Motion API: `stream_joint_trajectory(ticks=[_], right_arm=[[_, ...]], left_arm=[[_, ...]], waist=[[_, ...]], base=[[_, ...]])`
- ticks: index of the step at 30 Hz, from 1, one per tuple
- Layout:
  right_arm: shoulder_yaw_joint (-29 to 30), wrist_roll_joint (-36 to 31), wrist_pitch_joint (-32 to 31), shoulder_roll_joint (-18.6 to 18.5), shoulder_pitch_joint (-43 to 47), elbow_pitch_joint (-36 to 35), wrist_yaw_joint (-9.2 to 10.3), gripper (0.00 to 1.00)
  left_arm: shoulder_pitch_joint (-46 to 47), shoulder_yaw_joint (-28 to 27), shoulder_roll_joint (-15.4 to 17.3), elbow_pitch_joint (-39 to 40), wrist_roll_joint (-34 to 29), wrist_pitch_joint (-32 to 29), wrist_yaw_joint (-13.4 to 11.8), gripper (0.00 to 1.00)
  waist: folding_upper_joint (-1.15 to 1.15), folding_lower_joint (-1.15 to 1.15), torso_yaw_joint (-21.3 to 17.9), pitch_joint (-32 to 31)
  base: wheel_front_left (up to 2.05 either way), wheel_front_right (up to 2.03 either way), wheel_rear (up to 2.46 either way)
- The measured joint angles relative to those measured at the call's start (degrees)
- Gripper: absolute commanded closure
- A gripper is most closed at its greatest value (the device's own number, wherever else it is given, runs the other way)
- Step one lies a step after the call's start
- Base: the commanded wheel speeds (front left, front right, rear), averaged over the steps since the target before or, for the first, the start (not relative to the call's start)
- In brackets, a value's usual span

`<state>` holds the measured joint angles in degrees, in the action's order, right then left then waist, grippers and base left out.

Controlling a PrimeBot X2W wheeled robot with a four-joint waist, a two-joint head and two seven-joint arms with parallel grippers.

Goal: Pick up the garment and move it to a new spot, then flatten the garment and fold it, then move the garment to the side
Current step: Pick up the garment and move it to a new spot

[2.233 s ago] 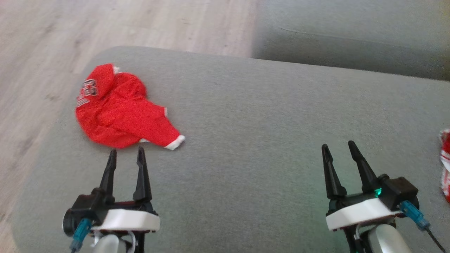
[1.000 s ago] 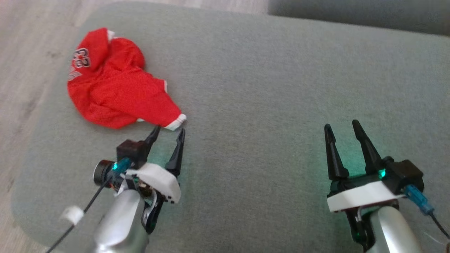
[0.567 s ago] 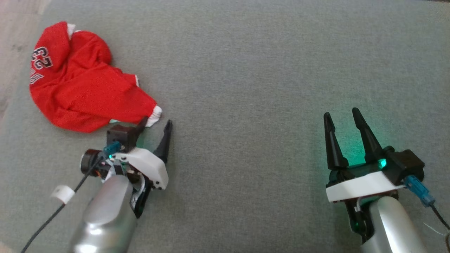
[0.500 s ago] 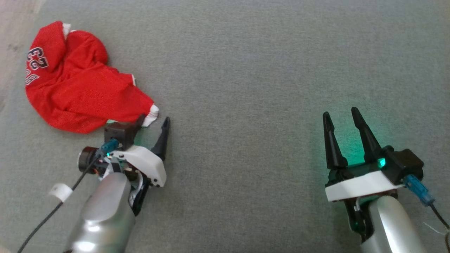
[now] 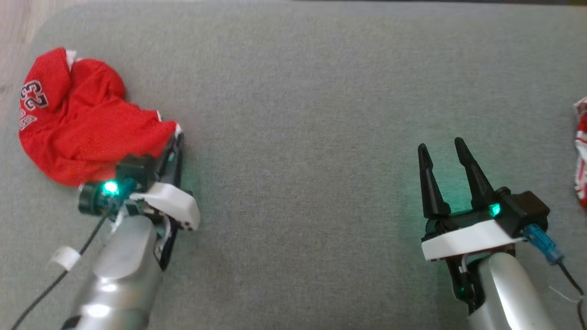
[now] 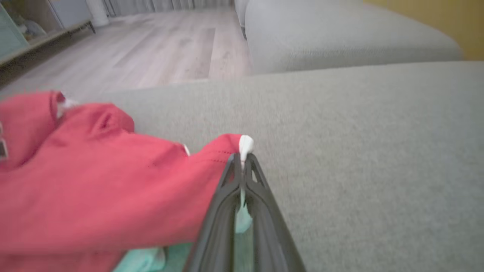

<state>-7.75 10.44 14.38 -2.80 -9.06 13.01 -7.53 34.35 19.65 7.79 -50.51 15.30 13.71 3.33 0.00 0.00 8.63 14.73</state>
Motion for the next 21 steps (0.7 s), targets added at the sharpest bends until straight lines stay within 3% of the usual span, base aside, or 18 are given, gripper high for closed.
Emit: stream_joint_trajectory(ticks=[3,6,12,21], right_arm=[[-0.5,1.0,0.0,0.0,0.2,0.1,0.00,0.00],[-0.7,2.1,0.0,0.0,0.3,0.1,0.00,0.00],[-1.1,3.3,0.0,0.0,0.4,0.1,0.00,0.00],[-0.5,5.0,0.0,0.0,0.3,-0.4,0.00,0.00]], left_arm=[[0.0,-0.9,1.4,4.8,-0.9,0.6,-1.4,1.00],[-0.1,-1.9,3.1,15.3,-2.4,0.6,-1.7,1.00],[-0.1,-0.5,4.6,32.5,-5.8,1.0,1.7,1.00],[4.2,12.2,4.1,37.0,-6.0,0.4,3.8,1.00]], waist=[[0.00,0.00,-0.9,-1.7],[0.00,-0.01,-2.1,-3.2],[0.00,-0.01,-5.5,-5.1],[0.00,0.00,-12.3,-5.3]], base=[[0.00,0.00,0.00],[0.00,0.00,0.00],[0.00,0.00,0.00],[0.00,0.00,0.00]])
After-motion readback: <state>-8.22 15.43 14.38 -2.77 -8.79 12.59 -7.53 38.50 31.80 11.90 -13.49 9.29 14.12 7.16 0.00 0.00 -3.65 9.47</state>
